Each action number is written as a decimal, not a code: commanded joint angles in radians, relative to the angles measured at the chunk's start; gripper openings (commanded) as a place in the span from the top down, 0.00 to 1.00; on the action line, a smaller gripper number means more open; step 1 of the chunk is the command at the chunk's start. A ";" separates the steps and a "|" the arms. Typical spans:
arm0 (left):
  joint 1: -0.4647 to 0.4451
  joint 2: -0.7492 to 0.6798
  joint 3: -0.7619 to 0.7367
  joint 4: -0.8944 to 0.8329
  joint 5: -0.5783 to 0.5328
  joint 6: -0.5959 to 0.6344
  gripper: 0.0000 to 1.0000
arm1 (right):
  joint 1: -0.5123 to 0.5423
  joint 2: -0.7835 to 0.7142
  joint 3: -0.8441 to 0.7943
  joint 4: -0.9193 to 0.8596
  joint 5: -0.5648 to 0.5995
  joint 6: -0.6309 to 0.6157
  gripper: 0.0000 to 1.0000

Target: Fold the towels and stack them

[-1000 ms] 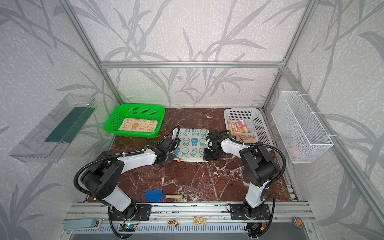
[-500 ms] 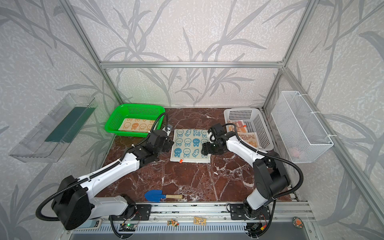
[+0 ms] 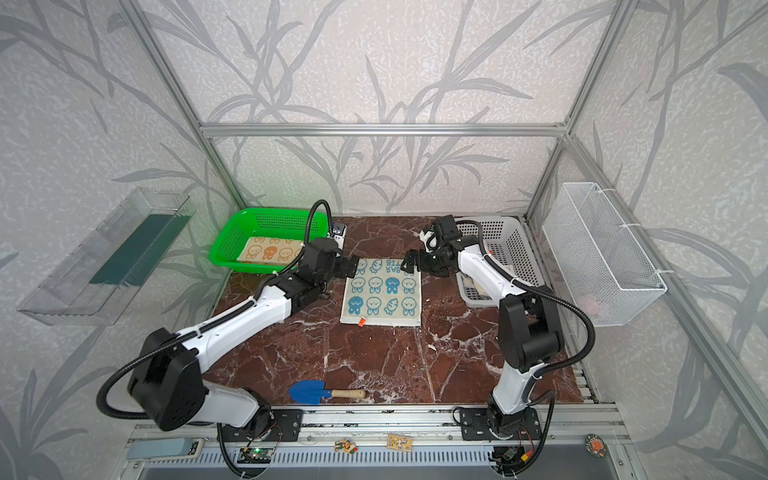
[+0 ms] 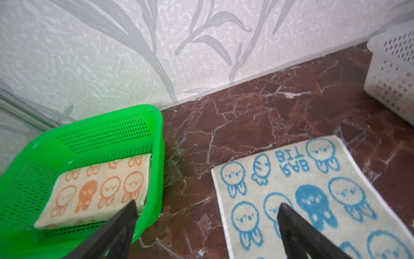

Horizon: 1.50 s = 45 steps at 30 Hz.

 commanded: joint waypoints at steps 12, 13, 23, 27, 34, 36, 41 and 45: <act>0.134 0.445 0.497 -0.333 0.339 -0.362 0.01 | -0.049 0.331 0.267 0.131 -0.239 0.163 0.01; 0.144 0.472 0.523 -0.352 0.367 -0.395 0.01 | -0.049 0.349 0.276 0.140 -0.244 0.170 0.01; 0.197 0.667 0.603 -0.305 0.604 -0.575 0.01 | -0.055 0.518 0.393 0.130 -0.268 0.169 0.01; 0.206 0.715 0.602 -0.313 0.623 -0.604 0.01 | -0.065 0.550 0.395 0.130 -0.268 0.159 0.01; 0.222 0.764 0.615 -0.359 0.631 -0.596 0.01 | -0.070 0.575 0.393 0.111 -0.249 0.131 0.01; 0.234 0.767 0.605 -0.384 0.622 -0.586 0.01 | -0.073 0.578 0.404 0.088 -0.241 0.111 0.01; 0.267 0.727 0.560 -0.401 0.578 -0.538 0.01 | -0.076 0.566 0.472 -0.027 -0.185 0.022 0.01; 0.259 0.678 0.559 -0.416 0.564 -0.499 0.01 | -0.070 0.514 0.515 -0.109 -0.164 -0.026 0.01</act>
